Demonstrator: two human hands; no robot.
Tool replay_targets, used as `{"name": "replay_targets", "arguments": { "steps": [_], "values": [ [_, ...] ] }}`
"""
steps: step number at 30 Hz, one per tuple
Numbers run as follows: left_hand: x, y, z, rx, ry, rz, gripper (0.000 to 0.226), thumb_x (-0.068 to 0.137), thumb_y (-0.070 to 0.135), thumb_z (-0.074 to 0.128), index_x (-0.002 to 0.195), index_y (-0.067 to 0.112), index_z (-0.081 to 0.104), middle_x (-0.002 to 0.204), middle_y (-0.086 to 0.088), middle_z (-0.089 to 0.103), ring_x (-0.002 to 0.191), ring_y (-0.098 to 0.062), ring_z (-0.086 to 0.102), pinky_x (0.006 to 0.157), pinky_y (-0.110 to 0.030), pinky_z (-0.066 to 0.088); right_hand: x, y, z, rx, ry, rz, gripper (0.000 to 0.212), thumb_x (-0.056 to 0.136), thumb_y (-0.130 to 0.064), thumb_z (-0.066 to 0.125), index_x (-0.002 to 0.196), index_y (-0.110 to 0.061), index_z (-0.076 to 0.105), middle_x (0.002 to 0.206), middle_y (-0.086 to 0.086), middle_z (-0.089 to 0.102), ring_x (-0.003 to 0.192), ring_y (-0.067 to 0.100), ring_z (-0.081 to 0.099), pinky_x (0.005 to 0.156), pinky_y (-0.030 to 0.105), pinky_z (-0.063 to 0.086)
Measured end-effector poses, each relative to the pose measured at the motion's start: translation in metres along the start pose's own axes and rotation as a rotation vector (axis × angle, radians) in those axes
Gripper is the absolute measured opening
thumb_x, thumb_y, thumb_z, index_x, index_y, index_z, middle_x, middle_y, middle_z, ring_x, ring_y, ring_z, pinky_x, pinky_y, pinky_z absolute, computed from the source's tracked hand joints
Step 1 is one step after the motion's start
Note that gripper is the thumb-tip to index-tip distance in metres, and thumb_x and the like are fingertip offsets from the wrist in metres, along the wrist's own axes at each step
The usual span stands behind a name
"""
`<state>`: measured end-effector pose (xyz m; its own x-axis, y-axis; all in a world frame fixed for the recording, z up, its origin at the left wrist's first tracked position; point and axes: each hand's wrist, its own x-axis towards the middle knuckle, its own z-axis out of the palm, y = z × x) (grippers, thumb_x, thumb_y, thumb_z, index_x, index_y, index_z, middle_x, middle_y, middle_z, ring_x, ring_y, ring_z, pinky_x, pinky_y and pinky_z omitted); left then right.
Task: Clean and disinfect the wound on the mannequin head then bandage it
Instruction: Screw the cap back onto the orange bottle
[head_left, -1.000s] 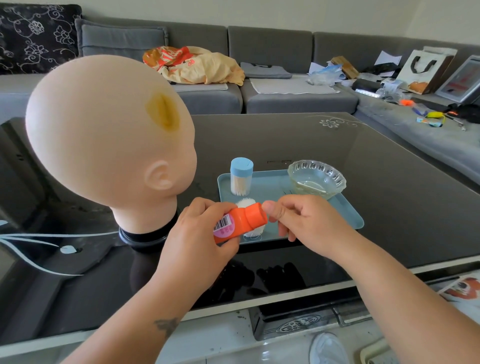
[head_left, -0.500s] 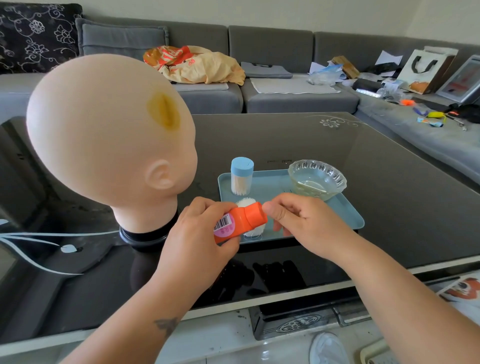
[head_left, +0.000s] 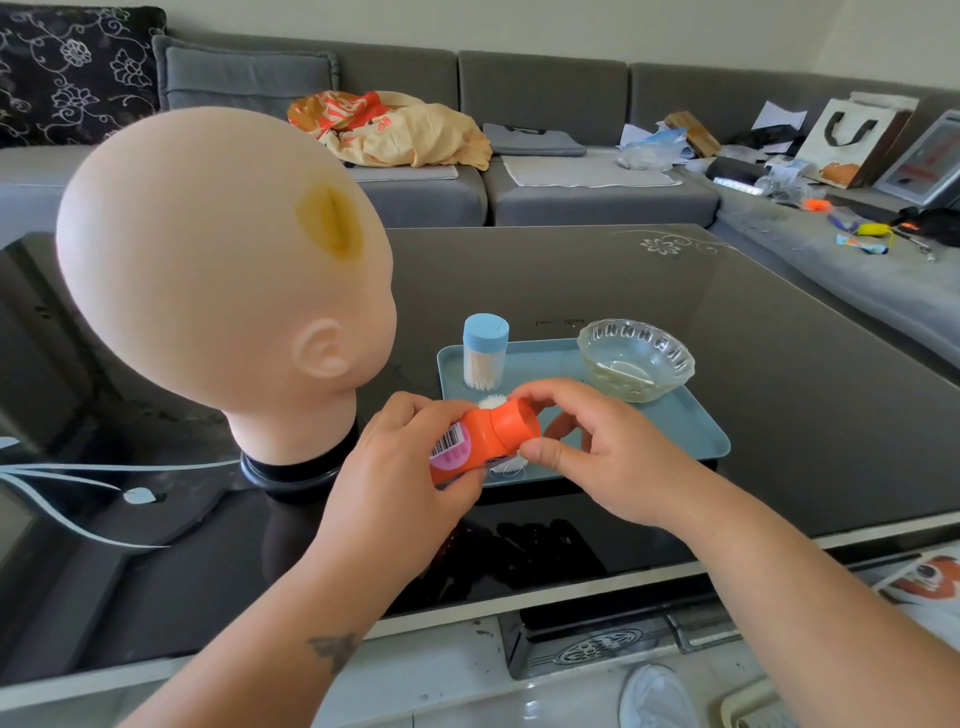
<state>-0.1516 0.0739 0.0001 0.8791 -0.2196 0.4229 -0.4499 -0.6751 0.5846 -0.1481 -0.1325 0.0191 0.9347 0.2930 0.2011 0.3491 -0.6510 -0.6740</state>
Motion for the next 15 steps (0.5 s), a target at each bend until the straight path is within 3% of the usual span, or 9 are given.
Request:
{"name": "replay_targets", "arguments": {
  "steps": [3, 8, 13, 15],
  "values": [
    [-0.0004, -0.0016, 0.0008, -0.008, -0.004, -0.001, 0.052, 0.073, 0.027, 0.078, 0.122, 0.030, 0.060, 0.103, 0.011, 0.052, 0.091, -0.012, 0.054, 0.075, -0.026, 0.046, -0.0005, -0.0014, 0.0000, 0.010, 0.033, -0.011, 0.030, 0.086, -0.042, 0.060, 0.113, -0.048, 0.048, 0.110, -0.028, 0.054, 0.097, -0.004, 0.052, 0.072, 0.001, 0.035],
    [-0.0004, -0.0031, 0.0045, -0.050, -0.027, -0.031, 0.048, 0.073, 0.037, 0.076, 0.118, 0.038, 0.058, 0.102, 0.020, 0.050, 0.088, 0.000, 0.053, 0.068, -0.007, 0.036, -0.0019, -0.0055, 0.0024, 0.103, 0.078, -0.007, 0.025, 0.087, -0.037, 0.062, 0.106, -0.049, 0.051, 0.109, -0.023, 0.057, 0.098, -0.003, 0.053, 0.074, 0.003, 0.037],
    [0.0022, -0.0033, 0.0075, -0.142, -0.058, -0.058, 0.043, 0.071, 0.044, 0.073, 0.111, 0.041, 0.058, 0.095, 0.020, 0.053, 0.093, 0.008, 0.050, 0.073, -0.001, 0.035, -0.0003, -0.0095, 0.0067, 0.253, 0.092, 0.016, 0.025, 0.090, -0.029, 0.061, 0.115, -0.034, 0.056, 0.109, -0.021, 0.062, 0.109, 0.000, 0.055, 0.087, 0.026, 0.049],
    [0.0037, -0.0037, 0.0086, -0.152, -0.071, -0.064, 0.045, 0.069, 0.049, 0.069, 0.112, 0.043, 0.057, 0.097, 0.021, 0.052, 0.094, 0.009, 0.050, 0.071, -0.001, 0.037, 0.0007, -0.0104, 0.0067, 0.286, 0.096, 0.025, 0.025, 0.090, -0.028, 0.061, 0.113, -0.036, 0.056, 0.108, -0.024, 0.063, 0.109, -0.001, 0.056, 0.090, 0.028, 0.048]
  ]
}}
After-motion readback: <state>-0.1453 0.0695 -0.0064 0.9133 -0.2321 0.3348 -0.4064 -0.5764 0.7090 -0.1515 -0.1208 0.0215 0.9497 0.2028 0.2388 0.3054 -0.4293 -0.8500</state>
